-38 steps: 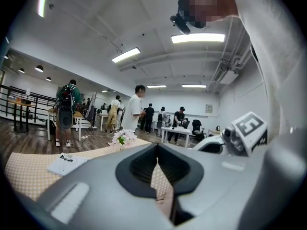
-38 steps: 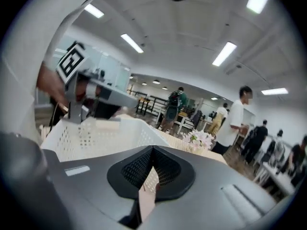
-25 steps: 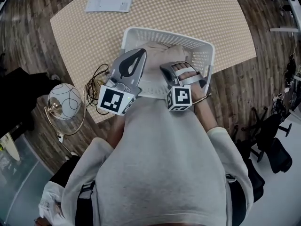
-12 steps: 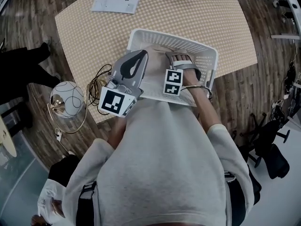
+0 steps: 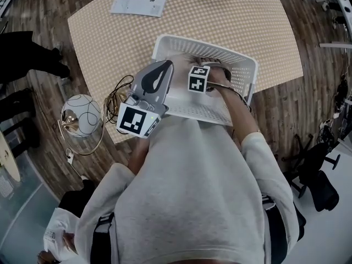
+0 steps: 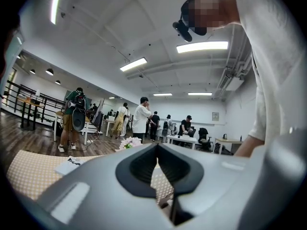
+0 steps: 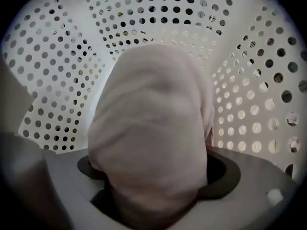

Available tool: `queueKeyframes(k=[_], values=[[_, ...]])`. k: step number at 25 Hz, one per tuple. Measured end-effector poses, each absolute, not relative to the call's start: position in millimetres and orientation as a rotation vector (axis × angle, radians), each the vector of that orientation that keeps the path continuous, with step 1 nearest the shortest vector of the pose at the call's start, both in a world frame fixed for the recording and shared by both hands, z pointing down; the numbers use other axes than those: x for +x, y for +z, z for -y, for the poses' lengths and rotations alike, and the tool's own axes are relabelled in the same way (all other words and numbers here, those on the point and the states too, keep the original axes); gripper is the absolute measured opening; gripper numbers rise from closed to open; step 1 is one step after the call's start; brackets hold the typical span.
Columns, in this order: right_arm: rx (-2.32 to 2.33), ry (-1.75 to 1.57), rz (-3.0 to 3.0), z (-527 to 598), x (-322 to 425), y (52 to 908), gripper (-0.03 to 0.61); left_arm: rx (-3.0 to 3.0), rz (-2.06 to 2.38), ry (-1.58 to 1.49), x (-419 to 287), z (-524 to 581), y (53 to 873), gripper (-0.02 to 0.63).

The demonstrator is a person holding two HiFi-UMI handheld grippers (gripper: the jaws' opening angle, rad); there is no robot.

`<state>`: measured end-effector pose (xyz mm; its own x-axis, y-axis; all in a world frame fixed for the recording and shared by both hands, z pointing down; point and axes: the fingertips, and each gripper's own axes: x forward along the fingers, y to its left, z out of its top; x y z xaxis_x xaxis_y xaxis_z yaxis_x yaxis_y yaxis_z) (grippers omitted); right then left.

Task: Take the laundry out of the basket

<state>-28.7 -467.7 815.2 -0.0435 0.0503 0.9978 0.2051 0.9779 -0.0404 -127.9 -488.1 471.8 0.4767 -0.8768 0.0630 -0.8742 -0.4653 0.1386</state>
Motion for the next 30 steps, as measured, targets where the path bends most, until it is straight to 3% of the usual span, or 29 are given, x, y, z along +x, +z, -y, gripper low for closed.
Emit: queueKeyframes(k=[2, 5, 7, 17, 30], values=[[-0.215, -0.138, 1.612, 463.4, -29.6, 812.5, 0.507, 2.572, 1.534, -0.033, -128.4, 488.9, 470.6, 0.008], [-0.252, -0.228, 1.602, 444.6, -30.4, 805.7, 0.308, 2.581, 1.53, -0.044, -126.7, 488.2, 467.9, 0.009], [-0.226, -0.321, 1.584, 436.7, -29.9, 803.6, 0.259, 2.587, 1.523, -0.051, -124.0, 487.1, 466.6, 0.008], [0.082, -0.361, 1.68, 447.2, -27.4, 788.4, 0.232, 2.626, 1.515, -0.078, -115.5, 477.0, 456.4, 0.008], [0.678, -0.648, 1.805, 511.7, -17.3, 595.4, 0.232, 2.678, 1.529, -0.108, -107.8, 457.2, 442.0, 0.008]])
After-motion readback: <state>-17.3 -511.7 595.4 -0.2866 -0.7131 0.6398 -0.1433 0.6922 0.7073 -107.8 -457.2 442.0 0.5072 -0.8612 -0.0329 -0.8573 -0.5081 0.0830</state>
